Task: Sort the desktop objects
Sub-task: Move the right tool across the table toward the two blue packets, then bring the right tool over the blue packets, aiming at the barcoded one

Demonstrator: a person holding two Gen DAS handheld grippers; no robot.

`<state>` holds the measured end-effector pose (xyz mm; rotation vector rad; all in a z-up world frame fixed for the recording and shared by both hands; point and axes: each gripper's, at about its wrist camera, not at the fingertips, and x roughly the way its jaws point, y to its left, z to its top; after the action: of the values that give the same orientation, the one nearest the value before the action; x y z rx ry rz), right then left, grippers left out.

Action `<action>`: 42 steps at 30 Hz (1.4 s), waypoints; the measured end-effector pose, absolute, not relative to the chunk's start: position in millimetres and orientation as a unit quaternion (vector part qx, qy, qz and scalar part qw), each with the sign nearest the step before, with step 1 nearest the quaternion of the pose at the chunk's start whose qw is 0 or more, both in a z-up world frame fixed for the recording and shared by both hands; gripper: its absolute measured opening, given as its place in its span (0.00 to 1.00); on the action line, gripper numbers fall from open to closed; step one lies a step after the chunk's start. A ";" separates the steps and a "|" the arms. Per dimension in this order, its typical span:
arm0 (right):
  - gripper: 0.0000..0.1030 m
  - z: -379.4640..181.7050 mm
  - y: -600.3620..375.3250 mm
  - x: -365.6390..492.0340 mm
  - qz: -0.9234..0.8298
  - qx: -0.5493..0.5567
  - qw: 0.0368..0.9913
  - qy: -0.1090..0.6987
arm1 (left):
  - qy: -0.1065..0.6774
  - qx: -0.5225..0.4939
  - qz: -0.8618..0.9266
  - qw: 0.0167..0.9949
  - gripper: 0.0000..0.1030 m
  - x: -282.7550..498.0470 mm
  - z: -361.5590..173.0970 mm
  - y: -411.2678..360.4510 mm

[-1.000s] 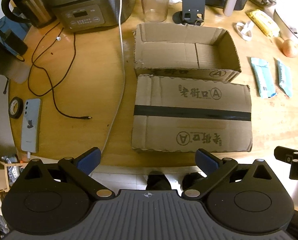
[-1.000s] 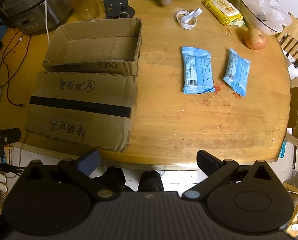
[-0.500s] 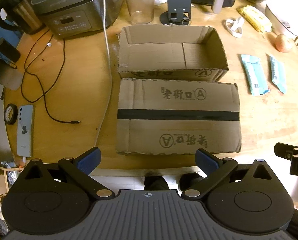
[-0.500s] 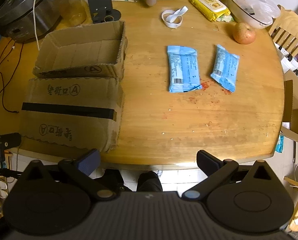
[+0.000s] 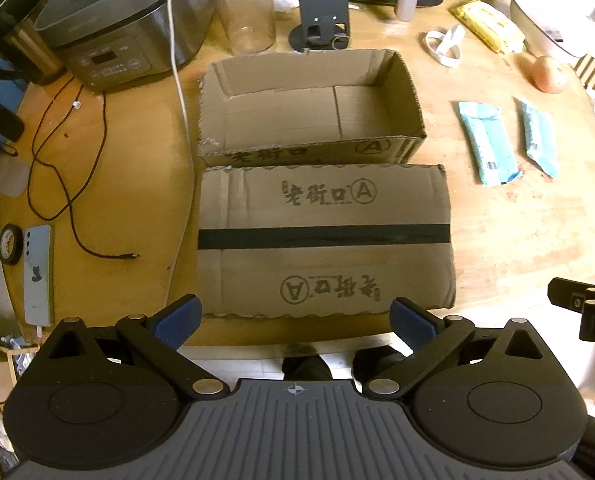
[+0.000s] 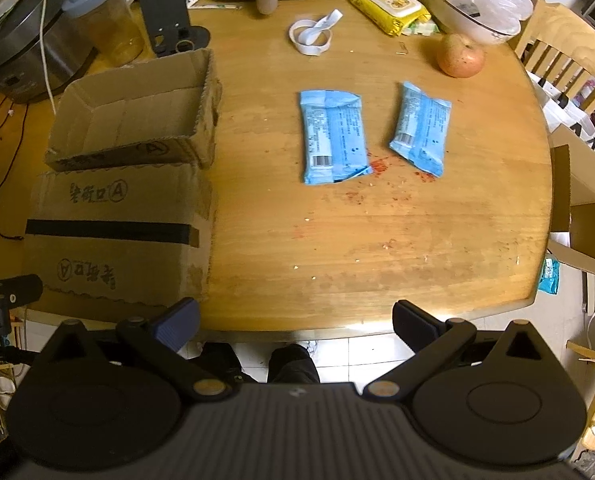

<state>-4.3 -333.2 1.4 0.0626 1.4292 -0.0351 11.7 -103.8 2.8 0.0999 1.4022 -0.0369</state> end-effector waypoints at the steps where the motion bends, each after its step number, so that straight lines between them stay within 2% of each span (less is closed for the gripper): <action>1: 1.00 1.4 -335.3 -4.2 -0.018 0.030 0.755 0.655 | 0.645 0.047 -0.018 0.763 1.00 12.6 2.8 -105.7; 42: 1.00 -3.0 -405.9 -15.5 -0.103 0.087 0.741 0.658 | 0.641 0.119 -0.108 0.751 1.00 36.8 3.5 -198.6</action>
<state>-15.5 -405.9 -3.0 0.1911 1.4428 -0.2269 36.8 -198.6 3.5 0.2607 1.3994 -0.2351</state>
